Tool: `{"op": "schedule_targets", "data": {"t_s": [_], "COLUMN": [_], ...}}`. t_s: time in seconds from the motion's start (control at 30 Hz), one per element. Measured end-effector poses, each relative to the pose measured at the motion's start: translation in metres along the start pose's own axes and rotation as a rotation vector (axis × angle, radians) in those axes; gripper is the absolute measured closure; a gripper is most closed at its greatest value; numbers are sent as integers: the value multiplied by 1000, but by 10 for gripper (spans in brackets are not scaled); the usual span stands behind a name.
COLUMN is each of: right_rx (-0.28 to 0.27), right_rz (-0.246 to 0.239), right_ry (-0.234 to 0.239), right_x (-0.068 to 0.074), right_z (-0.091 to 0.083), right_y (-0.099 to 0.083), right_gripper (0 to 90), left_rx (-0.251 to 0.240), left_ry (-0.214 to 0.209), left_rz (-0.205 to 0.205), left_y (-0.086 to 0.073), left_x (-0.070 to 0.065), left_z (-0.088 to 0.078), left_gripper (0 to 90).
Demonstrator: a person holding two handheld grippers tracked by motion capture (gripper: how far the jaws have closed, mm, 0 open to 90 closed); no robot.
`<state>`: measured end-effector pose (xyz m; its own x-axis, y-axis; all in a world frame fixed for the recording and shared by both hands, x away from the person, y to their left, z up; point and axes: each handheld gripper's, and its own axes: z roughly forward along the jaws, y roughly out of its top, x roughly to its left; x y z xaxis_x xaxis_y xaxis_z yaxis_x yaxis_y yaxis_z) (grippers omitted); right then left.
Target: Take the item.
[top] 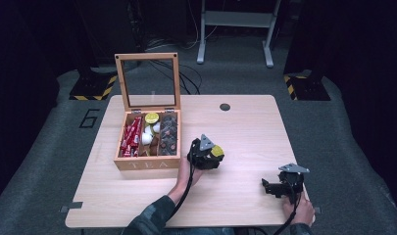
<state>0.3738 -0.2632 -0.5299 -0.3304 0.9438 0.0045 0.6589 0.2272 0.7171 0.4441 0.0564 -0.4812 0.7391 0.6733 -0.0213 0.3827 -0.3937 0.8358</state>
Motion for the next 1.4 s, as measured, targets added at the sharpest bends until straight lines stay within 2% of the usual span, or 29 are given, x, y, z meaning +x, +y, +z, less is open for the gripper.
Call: {"op": "schedule_targets", "data": {"t_s": [0.13, 0.17, 0.33, 0.37, 0.47, 0.63, 0.73, 1.0, 1.2, 1.4], "right_rx": [0, 1, -1, 0, 0, 1, 1, 1, 1, 0], "right_rz": [2, 2, 4, 3, 3, 1, 1, 1, 1, -4], "right_ry": [-1, -1, -3, -2, -1, 1, 0, 0, 0, 3], "right_x": [0, 0, 0, 0, 0, 0, 0, 0, 0, -1], "right_z": [0, 0, 0, 0, 0, 0, 0, 0, 0, 0], "right_y": [0, 0, 0, 0, 0, 0, 0, 0, 0, 0], "right_gripper": [0, 0, 0, 0, 0, 0, 0, 0, 0, 0], "left_rx": [2, -5, 3, 4, 7, 7, 17, 42, 54, 79], "left_ry": [-4, -10, 6, 15, 14, 12, 18, 10, -4, -5], "left_rz": [-18, -37, -48, -62, -67, -99, -86, -105, -76, -58], "left_y": [-3, -4, -4, -5, -5, -5, -7, -15, -12, -11], "left_x": [0, 1, 5, 6, 7, 8, 7, 8, 7, 0], "left_z": [6, 9, 17, 21, 26, 38, 41, 46, 42, 35], "left_gripper": [408, 408, 408, 408, 408, 408, 407, 406, 391, 245]}}
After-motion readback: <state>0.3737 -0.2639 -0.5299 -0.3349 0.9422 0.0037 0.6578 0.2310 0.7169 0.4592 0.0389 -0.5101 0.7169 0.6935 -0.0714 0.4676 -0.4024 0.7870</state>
